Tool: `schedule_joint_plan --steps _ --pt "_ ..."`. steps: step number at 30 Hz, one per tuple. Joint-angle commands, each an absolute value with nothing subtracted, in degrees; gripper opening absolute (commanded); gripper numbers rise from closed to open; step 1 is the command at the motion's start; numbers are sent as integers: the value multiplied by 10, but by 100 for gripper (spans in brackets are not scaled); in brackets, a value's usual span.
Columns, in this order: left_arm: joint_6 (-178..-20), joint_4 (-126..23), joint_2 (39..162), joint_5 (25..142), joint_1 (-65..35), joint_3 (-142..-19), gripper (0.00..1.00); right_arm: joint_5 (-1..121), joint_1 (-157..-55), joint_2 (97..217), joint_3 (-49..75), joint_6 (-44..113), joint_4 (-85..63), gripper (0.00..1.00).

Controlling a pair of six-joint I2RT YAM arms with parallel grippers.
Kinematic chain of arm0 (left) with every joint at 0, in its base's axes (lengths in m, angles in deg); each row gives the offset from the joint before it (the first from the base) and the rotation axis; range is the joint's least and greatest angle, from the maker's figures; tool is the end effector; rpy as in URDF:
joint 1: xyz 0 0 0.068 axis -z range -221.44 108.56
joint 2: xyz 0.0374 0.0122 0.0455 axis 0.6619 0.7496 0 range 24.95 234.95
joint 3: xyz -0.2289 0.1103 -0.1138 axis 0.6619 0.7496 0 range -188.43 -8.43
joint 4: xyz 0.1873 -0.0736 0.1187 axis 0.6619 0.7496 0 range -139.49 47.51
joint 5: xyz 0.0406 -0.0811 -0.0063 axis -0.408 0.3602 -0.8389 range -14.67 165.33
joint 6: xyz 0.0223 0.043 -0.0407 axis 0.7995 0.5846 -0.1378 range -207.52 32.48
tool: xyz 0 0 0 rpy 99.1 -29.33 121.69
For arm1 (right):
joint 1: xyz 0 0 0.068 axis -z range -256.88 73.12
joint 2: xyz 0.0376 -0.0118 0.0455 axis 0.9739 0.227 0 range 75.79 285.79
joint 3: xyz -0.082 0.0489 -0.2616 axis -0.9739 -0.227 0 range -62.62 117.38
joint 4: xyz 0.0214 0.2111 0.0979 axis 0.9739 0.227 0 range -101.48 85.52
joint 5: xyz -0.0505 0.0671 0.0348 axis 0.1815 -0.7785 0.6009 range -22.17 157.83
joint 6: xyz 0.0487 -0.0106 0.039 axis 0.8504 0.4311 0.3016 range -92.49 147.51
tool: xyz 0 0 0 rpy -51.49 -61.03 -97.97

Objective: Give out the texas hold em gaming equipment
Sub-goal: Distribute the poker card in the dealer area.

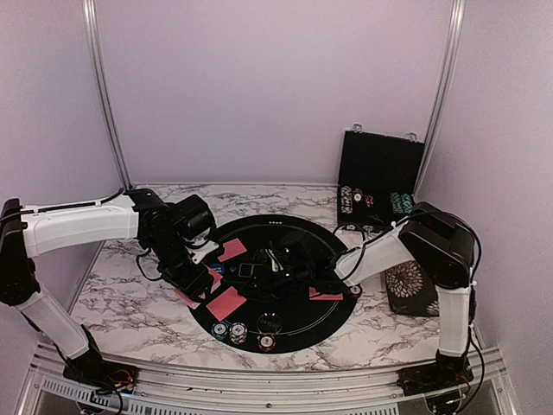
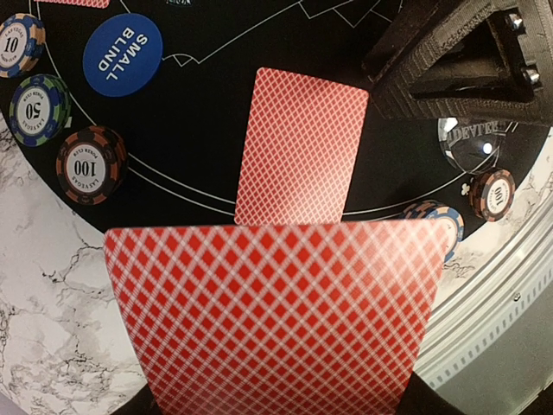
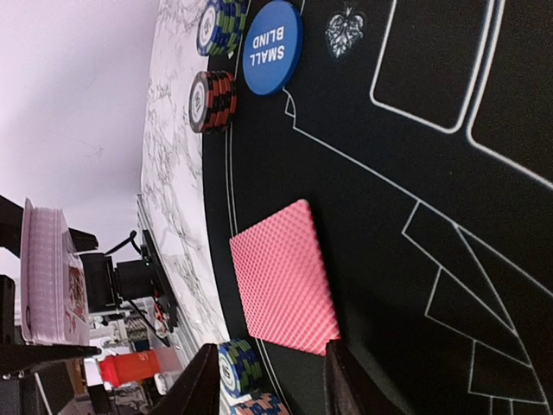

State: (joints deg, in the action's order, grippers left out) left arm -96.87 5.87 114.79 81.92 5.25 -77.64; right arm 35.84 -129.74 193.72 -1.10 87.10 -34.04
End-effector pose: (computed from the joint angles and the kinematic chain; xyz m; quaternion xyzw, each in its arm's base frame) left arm 0.1819 -0.2012 0.2450 0.3239 0.9365 -0.1075 0.0807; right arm 0.2277 0.3433 0.1418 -0.0797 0.8543 0.5113 0.0494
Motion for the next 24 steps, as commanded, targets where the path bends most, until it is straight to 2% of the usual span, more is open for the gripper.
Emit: schedule_joint_plan --steps 1,13,18,24 --pt "-962 54 1127 827 50 -774 52 394 -1302 1897 -8 833 -291 43" --pt "-962 54 1130 832 51 -780 52 380 -1297 1851 9 801 -260 73" --pt "-964 54 1135 838 52 -788 52 327 -1294 1844 23 815 -288 77" --pt "-967 55 1144 837 64 -802 52 278 -1291 1860 37 852 -335 77"
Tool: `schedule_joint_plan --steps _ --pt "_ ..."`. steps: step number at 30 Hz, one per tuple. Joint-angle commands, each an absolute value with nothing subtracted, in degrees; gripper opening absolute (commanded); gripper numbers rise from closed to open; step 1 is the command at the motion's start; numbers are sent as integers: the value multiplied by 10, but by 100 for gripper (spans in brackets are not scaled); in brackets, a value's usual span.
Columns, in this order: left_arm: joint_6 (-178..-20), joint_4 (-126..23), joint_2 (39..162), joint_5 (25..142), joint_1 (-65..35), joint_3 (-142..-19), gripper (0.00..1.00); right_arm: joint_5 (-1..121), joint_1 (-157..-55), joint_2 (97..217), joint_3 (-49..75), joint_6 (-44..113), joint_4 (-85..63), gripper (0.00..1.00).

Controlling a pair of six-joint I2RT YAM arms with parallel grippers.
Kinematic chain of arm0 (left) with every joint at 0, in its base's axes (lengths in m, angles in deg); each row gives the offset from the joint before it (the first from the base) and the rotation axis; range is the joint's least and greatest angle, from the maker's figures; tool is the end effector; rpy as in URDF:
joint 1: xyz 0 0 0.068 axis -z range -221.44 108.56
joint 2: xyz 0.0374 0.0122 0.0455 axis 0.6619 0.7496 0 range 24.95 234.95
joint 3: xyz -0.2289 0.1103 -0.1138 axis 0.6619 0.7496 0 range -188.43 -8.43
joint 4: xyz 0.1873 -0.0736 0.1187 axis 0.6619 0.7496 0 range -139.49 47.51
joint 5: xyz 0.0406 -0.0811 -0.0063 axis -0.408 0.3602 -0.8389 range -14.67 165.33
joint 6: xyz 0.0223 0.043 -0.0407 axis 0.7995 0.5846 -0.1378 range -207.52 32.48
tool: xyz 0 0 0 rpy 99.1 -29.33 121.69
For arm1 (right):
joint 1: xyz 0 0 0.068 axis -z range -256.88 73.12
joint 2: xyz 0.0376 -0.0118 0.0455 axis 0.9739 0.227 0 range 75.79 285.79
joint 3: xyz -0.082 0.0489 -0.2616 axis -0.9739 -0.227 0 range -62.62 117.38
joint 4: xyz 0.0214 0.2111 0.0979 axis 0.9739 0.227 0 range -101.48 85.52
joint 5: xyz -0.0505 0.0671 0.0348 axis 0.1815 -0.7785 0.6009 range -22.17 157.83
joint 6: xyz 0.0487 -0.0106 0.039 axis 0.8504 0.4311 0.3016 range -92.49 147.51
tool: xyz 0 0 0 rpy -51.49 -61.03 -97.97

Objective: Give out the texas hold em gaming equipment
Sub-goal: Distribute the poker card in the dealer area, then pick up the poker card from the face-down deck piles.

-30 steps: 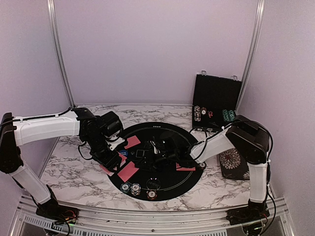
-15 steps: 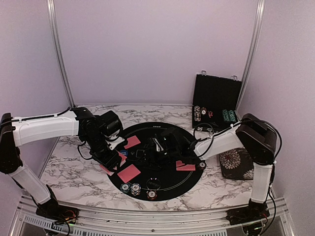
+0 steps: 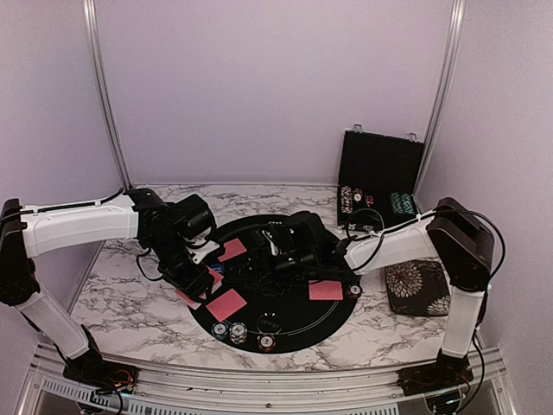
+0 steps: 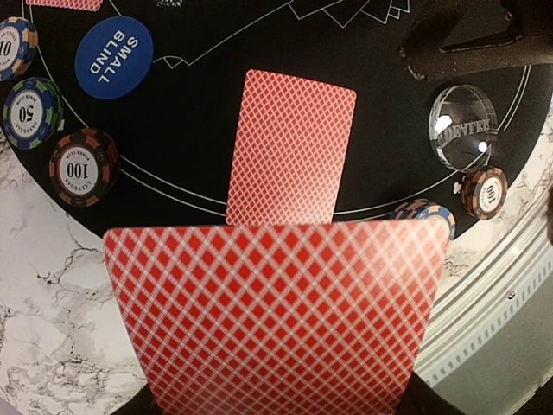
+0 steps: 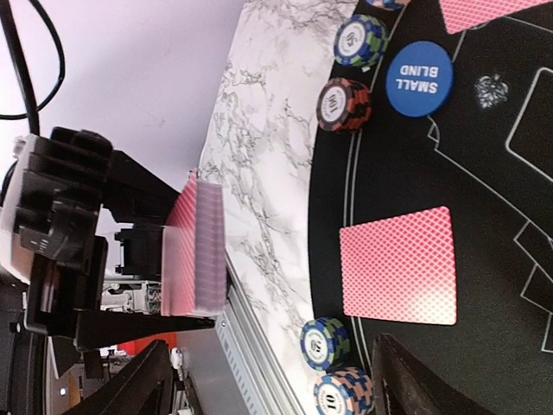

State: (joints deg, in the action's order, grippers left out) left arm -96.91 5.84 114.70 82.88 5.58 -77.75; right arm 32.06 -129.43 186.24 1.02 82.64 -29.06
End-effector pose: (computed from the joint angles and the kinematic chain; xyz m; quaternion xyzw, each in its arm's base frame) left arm 0.1802 -0.2028 0.2460 0.3271 0.9346 -0.1160 0.0781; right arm 0.2232 0.3382 0.1952 -0.1368 0.8242 0.5450 0.0701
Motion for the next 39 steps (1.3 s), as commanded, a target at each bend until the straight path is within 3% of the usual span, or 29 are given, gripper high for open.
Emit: schedule_joint_plan --steps 1,14,39 --pt "-967 56 1145 837 66 -804 52 274 -1292 1861 37 858 -345 77" --pt "-968 63 1162 832 90 -829 52 237 -1292 1887 34 915 -423 76" --pt "-964 66 1162 834 98 -839 52 224 -1305 1943 65 950 -468 56"
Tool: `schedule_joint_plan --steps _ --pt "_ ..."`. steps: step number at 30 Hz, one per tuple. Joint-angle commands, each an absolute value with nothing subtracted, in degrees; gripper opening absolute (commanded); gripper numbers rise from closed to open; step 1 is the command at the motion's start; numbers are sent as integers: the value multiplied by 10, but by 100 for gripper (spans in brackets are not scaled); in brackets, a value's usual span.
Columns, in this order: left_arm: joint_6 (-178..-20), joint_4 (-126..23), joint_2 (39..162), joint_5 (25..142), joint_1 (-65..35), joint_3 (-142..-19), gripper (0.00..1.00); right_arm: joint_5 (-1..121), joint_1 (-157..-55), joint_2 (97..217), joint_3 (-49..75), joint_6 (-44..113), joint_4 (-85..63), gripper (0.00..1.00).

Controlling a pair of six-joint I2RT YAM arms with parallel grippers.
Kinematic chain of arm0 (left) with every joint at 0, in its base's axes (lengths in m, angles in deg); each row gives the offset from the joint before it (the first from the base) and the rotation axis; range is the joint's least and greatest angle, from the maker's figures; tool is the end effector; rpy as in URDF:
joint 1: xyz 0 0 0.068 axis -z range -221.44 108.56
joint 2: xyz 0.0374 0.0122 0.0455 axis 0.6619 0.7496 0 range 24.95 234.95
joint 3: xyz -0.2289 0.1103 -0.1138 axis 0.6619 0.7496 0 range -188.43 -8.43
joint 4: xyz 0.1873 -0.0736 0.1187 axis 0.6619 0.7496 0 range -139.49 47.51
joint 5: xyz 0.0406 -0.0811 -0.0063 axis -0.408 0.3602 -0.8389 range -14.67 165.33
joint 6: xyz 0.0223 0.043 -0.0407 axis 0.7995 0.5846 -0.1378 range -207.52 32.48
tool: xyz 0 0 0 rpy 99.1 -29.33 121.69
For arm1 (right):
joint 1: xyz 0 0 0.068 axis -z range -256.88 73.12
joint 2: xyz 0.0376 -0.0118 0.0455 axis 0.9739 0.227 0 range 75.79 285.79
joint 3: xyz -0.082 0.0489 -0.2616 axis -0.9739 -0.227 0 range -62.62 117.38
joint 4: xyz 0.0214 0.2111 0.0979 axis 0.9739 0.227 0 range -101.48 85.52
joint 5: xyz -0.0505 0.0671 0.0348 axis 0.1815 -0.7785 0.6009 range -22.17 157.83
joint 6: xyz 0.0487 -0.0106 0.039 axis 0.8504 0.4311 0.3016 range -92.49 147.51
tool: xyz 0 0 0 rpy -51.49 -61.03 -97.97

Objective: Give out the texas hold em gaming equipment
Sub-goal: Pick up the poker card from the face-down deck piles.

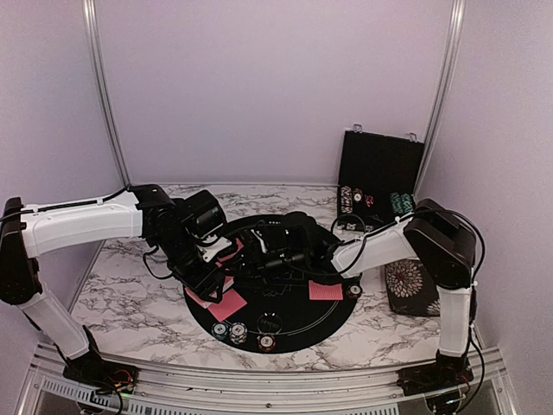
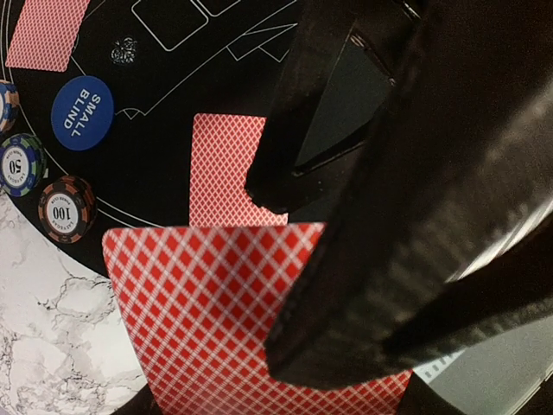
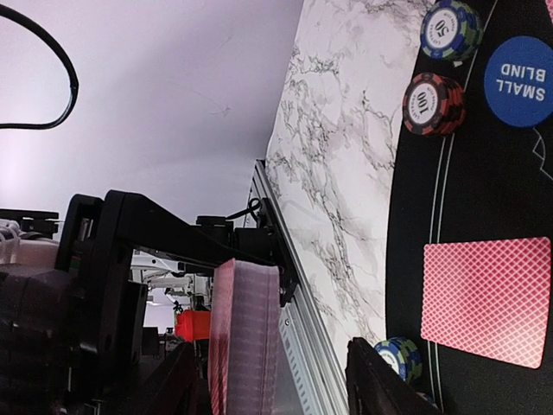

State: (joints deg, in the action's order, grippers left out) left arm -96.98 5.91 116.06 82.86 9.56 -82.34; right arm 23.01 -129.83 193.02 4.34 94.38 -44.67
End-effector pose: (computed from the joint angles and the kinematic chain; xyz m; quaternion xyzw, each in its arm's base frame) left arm 0.1743 -0.2254 0.2604 0.3591 0.9187 -0.1321 0.0977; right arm 0.2322 0.3645 0.1945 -0.1348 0.7654 0.6292 0.0101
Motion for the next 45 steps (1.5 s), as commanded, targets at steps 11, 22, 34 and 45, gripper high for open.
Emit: schedule_joint_plan --steps 11,22,34,45 --pt "-961 65 1164 832 98 -838 52 227 -1307 1947 59 949 -468 48" --pt "-963 66 1157 830 98 -833 52 243 -1298 1934 52 929 -441 42" --pt "-963 67 1157 829 99 -832 52 248 -1291 1922 43 926 -440 41" --pt "-965 68 1157 827 99 -831 52 251 -1286 1910 35 921 -437 40"
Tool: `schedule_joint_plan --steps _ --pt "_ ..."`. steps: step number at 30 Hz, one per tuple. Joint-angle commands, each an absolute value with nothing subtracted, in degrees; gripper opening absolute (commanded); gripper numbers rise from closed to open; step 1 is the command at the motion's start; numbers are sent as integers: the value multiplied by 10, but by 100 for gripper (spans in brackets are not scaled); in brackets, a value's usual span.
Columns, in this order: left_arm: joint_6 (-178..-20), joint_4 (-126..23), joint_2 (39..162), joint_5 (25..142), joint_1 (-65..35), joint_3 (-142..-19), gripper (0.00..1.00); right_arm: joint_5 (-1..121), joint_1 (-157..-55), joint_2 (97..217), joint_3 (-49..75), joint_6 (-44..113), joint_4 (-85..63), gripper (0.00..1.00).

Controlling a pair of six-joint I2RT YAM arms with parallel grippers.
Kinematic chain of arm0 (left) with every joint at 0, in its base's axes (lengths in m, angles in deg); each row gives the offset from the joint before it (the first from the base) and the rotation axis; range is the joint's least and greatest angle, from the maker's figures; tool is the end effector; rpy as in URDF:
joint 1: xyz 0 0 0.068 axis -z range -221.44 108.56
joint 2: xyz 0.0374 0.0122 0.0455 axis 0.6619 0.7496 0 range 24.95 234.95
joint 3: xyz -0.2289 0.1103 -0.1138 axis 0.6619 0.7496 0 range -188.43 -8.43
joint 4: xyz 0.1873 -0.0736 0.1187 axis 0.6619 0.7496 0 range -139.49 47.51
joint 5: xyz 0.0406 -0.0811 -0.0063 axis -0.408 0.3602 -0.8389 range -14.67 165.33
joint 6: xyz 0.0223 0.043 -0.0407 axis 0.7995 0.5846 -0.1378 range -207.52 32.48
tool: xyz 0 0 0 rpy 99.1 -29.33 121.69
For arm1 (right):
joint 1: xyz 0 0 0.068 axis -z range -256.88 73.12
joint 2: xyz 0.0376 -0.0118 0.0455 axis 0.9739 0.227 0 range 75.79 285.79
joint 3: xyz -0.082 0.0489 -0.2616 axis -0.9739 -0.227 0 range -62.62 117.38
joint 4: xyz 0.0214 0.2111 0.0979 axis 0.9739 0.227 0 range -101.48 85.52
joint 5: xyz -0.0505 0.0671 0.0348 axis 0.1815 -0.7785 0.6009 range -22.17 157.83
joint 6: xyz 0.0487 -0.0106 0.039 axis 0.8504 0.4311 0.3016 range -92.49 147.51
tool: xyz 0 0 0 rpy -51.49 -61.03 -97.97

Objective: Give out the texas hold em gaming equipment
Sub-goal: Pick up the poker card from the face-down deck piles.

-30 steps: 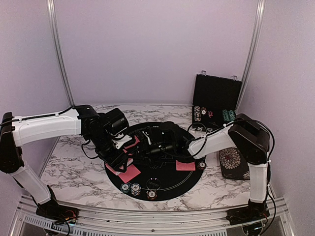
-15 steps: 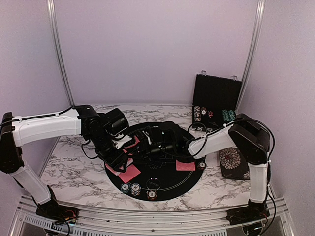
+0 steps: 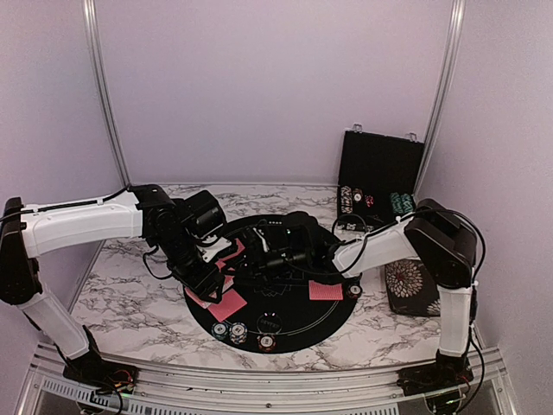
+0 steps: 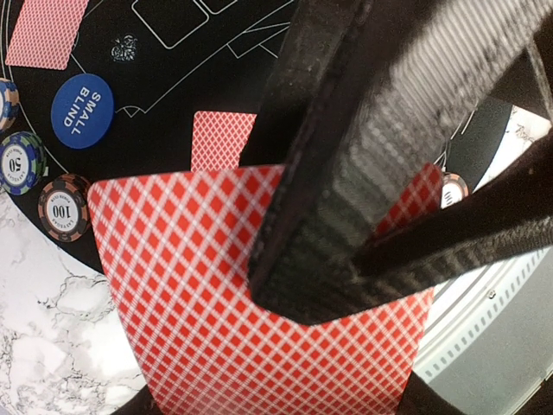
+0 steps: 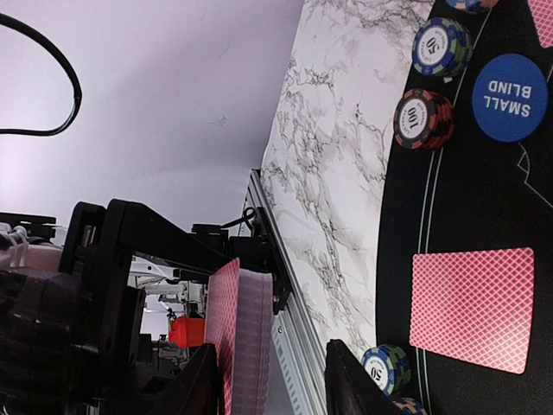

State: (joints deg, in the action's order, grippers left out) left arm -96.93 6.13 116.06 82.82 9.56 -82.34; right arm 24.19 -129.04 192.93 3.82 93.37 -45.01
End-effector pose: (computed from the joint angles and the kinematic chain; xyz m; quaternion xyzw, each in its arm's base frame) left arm 0.1740 -0.2251 0.2602 0.3595 0.9189 -0.1308 0.0963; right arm 0.2373 0.3602 0.1930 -0.1300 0.7680 0.6265 0.0273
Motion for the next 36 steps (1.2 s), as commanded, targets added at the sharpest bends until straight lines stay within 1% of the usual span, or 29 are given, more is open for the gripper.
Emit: schedule_joint_plan --steps 1,12,19,25,36 --pt "-966 69 1157 827 98 -832 52 251 -1286 1909 35 921 -437 40" --pt "-965 68 1159 827 98 -832 52 255 -1280 1897 28 918 -434 40" --pt "-964 69 1160 826 98 -834 52 255 -1278 1889 26 918 -432 37" --pt "-965 70 1162 822 98 -834 52 255 -1277 1880 22 919 -432 33" --pt "-966 72 1165 819 98 -834 52 255 -1274 1867 7 926 -441 20"
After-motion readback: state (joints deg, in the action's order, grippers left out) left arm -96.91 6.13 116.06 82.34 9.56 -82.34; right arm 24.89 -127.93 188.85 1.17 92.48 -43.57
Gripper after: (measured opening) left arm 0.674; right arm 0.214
